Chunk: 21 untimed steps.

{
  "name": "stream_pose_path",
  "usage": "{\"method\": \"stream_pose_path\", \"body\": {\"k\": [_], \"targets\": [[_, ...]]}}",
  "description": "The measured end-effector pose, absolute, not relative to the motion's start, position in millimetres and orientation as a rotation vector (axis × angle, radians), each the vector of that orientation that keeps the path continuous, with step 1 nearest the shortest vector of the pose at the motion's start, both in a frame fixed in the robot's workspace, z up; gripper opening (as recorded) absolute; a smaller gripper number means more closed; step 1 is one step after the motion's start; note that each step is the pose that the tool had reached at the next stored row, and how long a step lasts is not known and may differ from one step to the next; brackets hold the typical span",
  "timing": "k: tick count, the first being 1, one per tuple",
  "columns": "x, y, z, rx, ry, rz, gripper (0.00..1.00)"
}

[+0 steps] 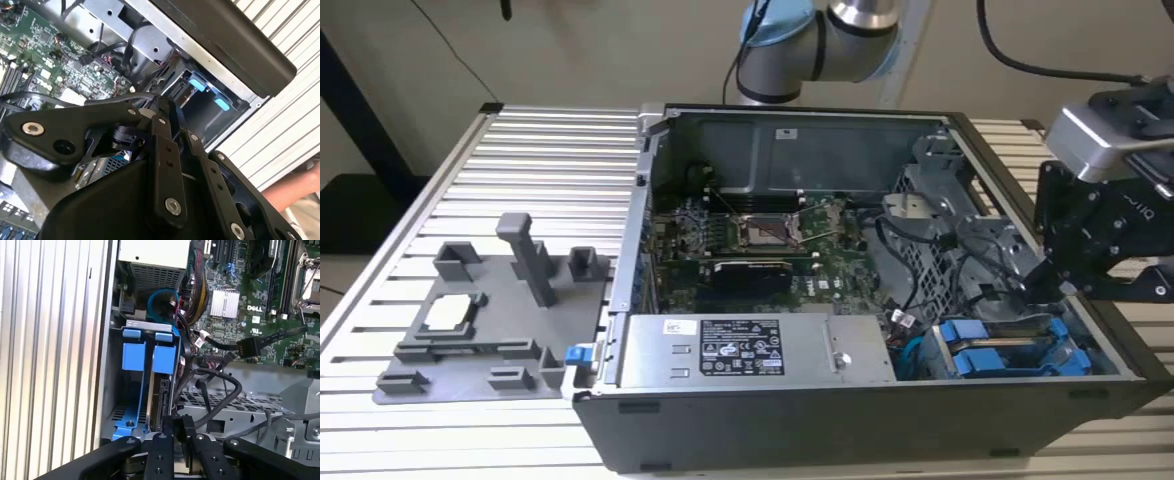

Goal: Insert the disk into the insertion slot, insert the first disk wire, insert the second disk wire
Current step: 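Insert the first disk wire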

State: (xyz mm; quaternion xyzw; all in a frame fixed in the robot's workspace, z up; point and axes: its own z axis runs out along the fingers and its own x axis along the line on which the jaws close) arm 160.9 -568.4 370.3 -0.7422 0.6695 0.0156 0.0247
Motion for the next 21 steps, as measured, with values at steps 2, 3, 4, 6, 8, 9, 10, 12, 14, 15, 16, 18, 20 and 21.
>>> {"method": "stream_pose_path", "body": {"k": [2, 3, 4, 6, 8, 9, 10, 12, 14, 15, 16, 18, 20, 21], "targets": [[158.3, -573.0, 369.8, -2.291, 2.066, 0.037, 0.19], [157.5, -573.7, 369.2, -2.286, 2.061, 0.025, 0.19], [156.8, -573.9, 368.8, -2.279, 2.054, 0.011, 0.19], [155.3, -574.2, 367.7, -2.269, 2.043, -0.014, 0.19], [153.9, -574.2, 365.1, -2.261, 2.044, -0.024, 0.19], [153.6, -574.2, 363.7, -2.256, 2.048, -0.026, 0.19], [153.6, -574.2, 362.2, -2.248, 2.056, -0.027, 0.19], [153.3, -574.2, 359.7, -2.229, 2.076, -0.03, 0.19], [152.9, -574.2, 357.4, -2.208, 2.098, -0.031, 0.19], [152.2, -574.2, 356.4, -2.203, 2.102, -0.033, 0.19], [151.3, -574.2, 355.4, -2.2, 2.1, -0.038, 0.19], [150.0, -574.2, 353.8, -2.193, 2.093, -0.053, 0.19], [150.1, -574.2, 353.7, -2.193, 2.092, -0.054, 0.19], [150.1, -574.2, 353.7, -2.193, 2.092, -0.055, 0.19]]}}
